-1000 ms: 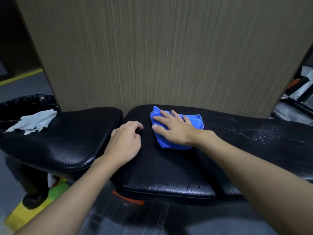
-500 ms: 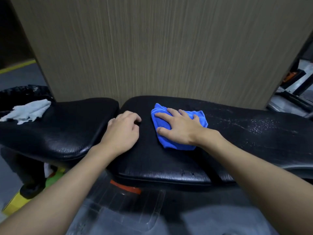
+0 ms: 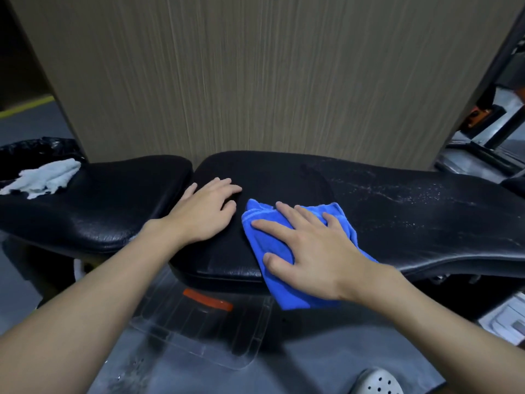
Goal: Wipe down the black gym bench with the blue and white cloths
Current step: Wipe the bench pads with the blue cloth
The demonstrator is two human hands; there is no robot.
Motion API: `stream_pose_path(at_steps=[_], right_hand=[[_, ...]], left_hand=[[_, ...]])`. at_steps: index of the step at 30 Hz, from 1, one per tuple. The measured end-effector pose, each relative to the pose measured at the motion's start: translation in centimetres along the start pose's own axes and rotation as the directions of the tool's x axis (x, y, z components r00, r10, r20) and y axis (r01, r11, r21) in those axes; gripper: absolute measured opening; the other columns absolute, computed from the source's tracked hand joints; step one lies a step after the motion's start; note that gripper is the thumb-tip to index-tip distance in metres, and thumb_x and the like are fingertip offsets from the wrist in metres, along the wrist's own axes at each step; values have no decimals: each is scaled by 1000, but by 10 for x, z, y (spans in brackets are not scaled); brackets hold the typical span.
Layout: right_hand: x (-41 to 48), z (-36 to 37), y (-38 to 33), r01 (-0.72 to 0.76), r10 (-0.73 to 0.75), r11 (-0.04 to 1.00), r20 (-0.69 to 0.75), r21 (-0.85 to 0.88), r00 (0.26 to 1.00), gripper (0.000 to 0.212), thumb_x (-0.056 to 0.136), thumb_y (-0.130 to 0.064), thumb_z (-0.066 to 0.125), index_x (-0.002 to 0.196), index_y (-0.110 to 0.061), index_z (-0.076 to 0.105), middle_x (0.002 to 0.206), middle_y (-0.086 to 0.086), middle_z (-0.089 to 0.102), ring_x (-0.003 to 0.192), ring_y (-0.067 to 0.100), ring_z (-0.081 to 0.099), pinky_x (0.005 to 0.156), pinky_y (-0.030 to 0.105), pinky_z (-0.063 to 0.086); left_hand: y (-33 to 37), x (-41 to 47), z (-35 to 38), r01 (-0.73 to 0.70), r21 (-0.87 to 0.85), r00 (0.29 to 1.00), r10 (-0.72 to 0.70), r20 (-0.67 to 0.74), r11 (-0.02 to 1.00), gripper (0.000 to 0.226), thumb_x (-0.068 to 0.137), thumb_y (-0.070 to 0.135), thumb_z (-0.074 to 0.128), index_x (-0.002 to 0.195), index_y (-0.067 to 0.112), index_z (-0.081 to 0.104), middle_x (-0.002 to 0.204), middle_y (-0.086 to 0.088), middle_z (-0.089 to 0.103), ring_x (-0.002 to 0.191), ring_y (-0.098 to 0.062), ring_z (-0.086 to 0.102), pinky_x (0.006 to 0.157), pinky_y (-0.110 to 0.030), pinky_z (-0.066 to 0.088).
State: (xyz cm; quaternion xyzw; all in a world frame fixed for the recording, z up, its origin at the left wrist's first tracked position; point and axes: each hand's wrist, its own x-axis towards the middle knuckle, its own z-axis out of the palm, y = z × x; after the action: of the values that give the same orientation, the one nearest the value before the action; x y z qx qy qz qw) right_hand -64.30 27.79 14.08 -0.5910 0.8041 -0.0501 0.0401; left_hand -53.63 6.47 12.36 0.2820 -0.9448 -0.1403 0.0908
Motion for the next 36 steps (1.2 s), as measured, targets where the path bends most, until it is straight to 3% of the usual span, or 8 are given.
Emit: stream_pose_path(at_steps=[6,9,12,17,20,26,36], right_hand=[[58,-6,33,-81,81,995,4,59,997,57,93,-55,37,147,-57,19,165,2,10,151,23,7,117,57,6],[99,-7,52,-114,115,991,-13,66,993,56,92,-52,37,147,-55,22,164,4,15,150,24,11,116,58,8],[143,-9,71,-151,154,986,-31,73,988,57,91,-54,36,147,-55,24,162,4,20,148,26,15,115,60,9],[199,-18,106,-248,250,967,-37,60,967,57,91,-57,34,147,-54,25,153,7,34,142,30,29,111,59,18],[213,-20,117,-298,300,952,-28,63,954,56,91,-57,32,147,-52,27,147,12,40,136,34,35,108,54,20],[187,-15,107,-279,282,959,-45,54,958,56,90,-58,34,145,-51,29,147,13,39,139,32,31,110,56,18],[54,-5,58,-147,147,989,-42,12,988,58,94,-54,33,150,-49,20,160,11,22,149,23,12,117,56,9]], left_hand=[[0,1,4,-7,65,1000,6,17,998,49,100,43,29,149,37,28,161,11,16,148,-7,6,121,-44,4],[2,3,1,-20,139,999,24,-26,990,49,97,49,30,144,37,34,155,12,28,144,-10,19,117,-46,15],[14,10,-6,13,175,1000,-12,-2,984,63,83,68,18,138,41,37,143,12,36,136,-15,28,109,-49,25],[30,24,11,33,206,991,-59,118,978,69,82,78,16,146,54,12,162,11,4,149,-24,-1,111,-68,6],[27,26,14,38,216,993,-62,103,976,71,80,79,14,146,56,7,163,11,0,149,-24,-5,111,-69,3],[27,27,16,31,213,994,-52,92,977,73,78,80,13,146,55,8,163,11,1,150,-25,-5,110,-70,2],[29,24,13,35,142,997,-43,59,989,62,88,70,27,146,50,20,162,10,9,150,-25,0,111,-69,2]])
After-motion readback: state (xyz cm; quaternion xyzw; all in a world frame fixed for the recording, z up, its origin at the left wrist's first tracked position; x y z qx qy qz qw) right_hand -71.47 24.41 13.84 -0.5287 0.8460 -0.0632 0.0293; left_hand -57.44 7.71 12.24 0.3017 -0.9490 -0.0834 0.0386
